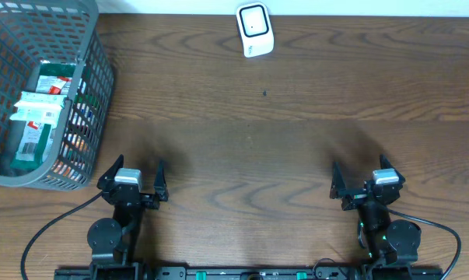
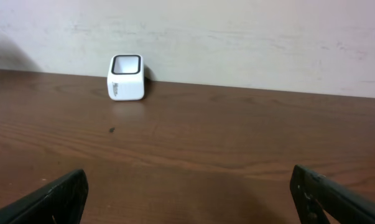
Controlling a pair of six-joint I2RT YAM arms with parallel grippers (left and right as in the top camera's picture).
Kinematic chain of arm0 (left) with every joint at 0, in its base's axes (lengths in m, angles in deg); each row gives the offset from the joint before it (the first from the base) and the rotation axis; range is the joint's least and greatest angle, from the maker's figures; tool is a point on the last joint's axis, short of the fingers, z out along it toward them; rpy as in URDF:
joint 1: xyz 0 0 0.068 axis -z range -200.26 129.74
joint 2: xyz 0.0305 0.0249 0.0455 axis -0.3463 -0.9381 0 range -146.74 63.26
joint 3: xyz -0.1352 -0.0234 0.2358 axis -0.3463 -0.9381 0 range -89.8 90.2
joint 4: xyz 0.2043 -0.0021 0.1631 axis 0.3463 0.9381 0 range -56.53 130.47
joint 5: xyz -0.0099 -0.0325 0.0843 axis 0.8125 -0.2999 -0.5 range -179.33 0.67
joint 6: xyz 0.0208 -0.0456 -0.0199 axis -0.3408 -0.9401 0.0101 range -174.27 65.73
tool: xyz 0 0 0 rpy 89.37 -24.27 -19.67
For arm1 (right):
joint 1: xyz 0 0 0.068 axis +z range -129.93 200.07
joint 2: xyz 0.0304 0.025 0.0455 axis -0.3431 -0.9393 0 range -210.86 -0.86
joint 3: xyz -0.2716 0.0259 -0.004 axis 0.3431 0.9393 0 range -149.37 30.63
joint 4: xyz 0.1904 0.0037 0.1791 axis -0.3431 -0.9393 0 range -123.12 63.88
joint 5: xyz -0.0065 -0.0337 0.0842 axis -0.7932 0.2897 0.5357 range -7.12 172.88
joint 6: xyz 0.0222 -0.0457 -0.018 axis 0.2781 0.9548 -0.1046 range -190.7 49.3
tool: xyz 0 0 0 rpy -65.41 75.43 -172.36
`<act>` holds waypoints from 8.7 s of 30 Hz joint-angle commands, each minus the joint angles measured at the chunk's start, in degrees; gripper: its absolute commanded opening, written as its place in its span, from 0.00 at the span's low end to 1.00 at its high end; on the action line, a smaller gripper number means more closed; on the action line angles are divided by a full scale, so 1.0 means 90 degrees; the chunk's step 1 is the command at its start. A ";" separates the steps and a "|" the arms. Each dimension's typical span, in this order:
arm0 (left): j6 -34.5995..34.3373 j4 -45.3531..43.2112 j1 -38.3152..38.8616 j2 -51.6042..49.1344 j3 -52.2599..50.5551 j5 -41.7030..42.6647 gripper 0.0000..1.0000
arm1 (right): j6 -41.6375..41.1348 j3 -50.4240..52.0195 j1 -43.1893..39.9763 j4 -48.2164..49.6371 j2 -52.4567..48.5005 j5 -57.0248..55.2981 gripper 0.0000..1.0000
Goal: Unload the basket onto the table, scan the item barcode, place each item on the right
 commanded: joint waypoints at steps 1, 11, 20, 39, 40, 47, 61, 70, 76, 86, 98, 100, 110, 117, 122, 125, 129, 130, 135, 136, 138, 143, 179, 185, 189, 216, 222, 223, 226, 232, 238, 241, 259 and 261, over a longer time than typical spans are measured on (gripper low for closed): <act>0.0063 0.0265 0.0002 0.0039 -0.0068 0.0223 0.87 | 0.0027 0.0005 0.0080 -0.0024 0.0007 -0.0017 0.99; 0.0063 0.0265 0.0002 0.0039 -0.0068 0.0223 0.87 | 0.0027 0.0005 0.0080 -0.0024 0.0007 -0.0017 0.99; 0.0063 0.0265 0.0002 0.0039 -0.0068 0.0223 0.88 | 0.0027 0.0005 0.0080 -0.0024 0.0007 -0.0017 0.99; -0.0631 -0.0413 0.0012 0.0039 0.0015 0.1685 0.88 | 0.0027 0.0005 0.0080 -0.0024 0.0007 -0.0017 0.99; -0.1205 -0.0304 0.0015 0.0039 0.0058 0.1685 0.88 | 0.0027 0.0005 0.0080 -0.0024 0.0007 -0.0017 0.99; -0.2091 0.0049 0.0015 0.0039 0.0610 0.2302 0.88 | 0.0027 0.0005 0.0080 -0.0024 0.0007 -0.0017 0.99; -0.2191 0.2295 0.0015 -0.1926 0.4524 0.2540 0.88 | 0.0029 0.0005 0.0080 -0.0024 0.0007 -0.0017 0.99; -0.0950 0.4554 0.0007 -0.4456 0.7956 0.2528 0.88 | 0.0027 0.0005 0.0080 -0.0024 0.0007 -0.0017 0.99; -0.0593 0.6101 0.0007 -0.6297 1.0346 0.2288 0.88 | 0.0029 0.0005 0.0080 -0.0024 0.0007 -0.0017 0.99; -0.0046 0.8405 0.0007 -0.8884 1.3226 0.1212 1.00 | 0.0027 0.0005 0.0080 -0.0024 0.0007 -0.0017 0.99; 0.0134 0.9241 0.0007 -0.9736 1.3223 0.0908 1.00 | 0.0027 0.0005 0.0080 -0.0024 0.0007 -0.0017 0.99; 0.0134 0.9231 0.0007 -0.9736 1.3223 0.0906 1.00 | 0.0027 0.0005 0.0080 -0.0024 0.0007 -0.0017 0.99; -0.0656 0.9214 -0.0136 -0.9734 1.3226 0.0345 0.83 | 0.0027 0.0005 0.0080 -0.0024 0.0007 -0.0017 0.99; -0.2470 0.9075 -0.0724 -0.9734 1.3226 -0.2176 0.84 | 0.0027 0.0005 0.0080 -0.0024 0.0007 -0.0017 0.99; -0.2863 0.8607 -0.1399 -0.9748 1.3226 -0.2832 0.85 | 0.0029 0.0005 0.0080 -0.0024 0.0007 -0.0017 0.99; -0.2875 0.8320 -0.1775 -0.9802 1.3223 -0.2834 0.93 | 0.0027 0.0005 0.0080 -0.0024 0.0007 -0.0017 0.99; -0.2781 0.8121 -0.2203 -1.0030 1.3219 -0.2832 0.96 | 0.0027 0.0005 0.0080 -0.0024 0.0007 -0.0017 0.99; -0.2715 0.8109 -0.2288 -1.0125 1.3219 -0.2832 0.96 | 0.0027 0.0005 0.0080 -0.0024 0.0007 -0.0017 0.99; -0.2249 0.8085 -0.2584 -1.0758 1.3219 -0.2538 0.97 | 0.0027 0.0005 0.0080 -0.0024 0.0007 -0.0017 0.99; -0.2239 0.8085 -0.2623 -1.0890 1.3219 -0.2436 0.97 | 0.0027 0.0005 0.0080 -0.0024 0.0007 -0.0017 0.99; -0.2237 0.8087 -0.2703 -1.1193 1.3219 -0.2203 0.97 | 0.0027 0.0005 0.0080 -0.0024 0.0007 -0.0017 0.99; -0.2256 0.8087 -0.2761 -1.1832 1.3219 -0.2171 0.97 | 0.0027 0.0005 0.0080 -0.0024 0.0007 -0.0017 0.99; -0.4420 0.6810 -0.3228 -1.3906 1.3134 -0.1702 0.67 | 0.0027 0.0005 0.0080 -0.0024 0.0007 -0.0017 0.99; -0.4415 0.6664 -0.3228 -1.4202 1.3134 -0.1702 0.68 | 0.0027 0.0005 0.0080 -0.0024 0.0007 -0.0017 0.99; -0.4396 0.6560 -0.3228 -1.4379 1.3134 -0.1702 0.68 | 0.0027 0.0005 0.0080 -0.0024 0.0007 -0.0017 0.99; -0.4177 0.6086 -0.3322 -1.5067 1.2764 -0.1698 0.73 | 0.0027 0.0005 0.0080 -0.0024 0.0007 -0.0017 0.99; -0.3893 0.6081 -0.3351 -1.4819 1.2944 -0.1168 0.85 | 0.0027 0.0005 0.0080 -0.0024 0.0007 -0.0017 0.99; -0.3893 0.6084 -0.3351 -1.4744 1.2956 -0.1168 0.87 | 0.0027 0.0005 0.0080 -0.0024 0.0007 -0.0017 0.99; -0.3895 0.6081 -0.3378 -1.4571 1.2956 -0.1188 0.91 | 0.0027 0.0005 0.0080 -0.0024 0.0007 -0.0017 0.99; -0.3895 0.6047 -0.3385 -1.4678 1.2733 -0.1377 0.93 | 0.0027 0.0005 0.0080 -0.0024 0.0007 -0.0017 0.99; -0.3895 0.5377 -0.3388 -1.4724 1.1883 -0.1396 0.82 | 0.0027 0.0005 0.0080 -0.0024 0.0007 -0.0017 0.99; -0.3893 0.5323 -0.3393 -1.4710 1.1834 -0.1392 0.47 | 0.0027 0.0005 0.0080 -0.0024 0.0007 -0.0017 0.99; -0.3891 0.5253 -0.3410 -1.1096 1.2179 -0.1392 0.33 | 0.0027 0.0005 0.0080 -0.0024 0.0007 -0.0017 0.99; -0.3893 0.5382 -0.3344 -1.0608 1.2179 -0.1392 0.34 | 0.0027 0.0005 0.0080 -0.0024 0.0007 -0.0017 0.99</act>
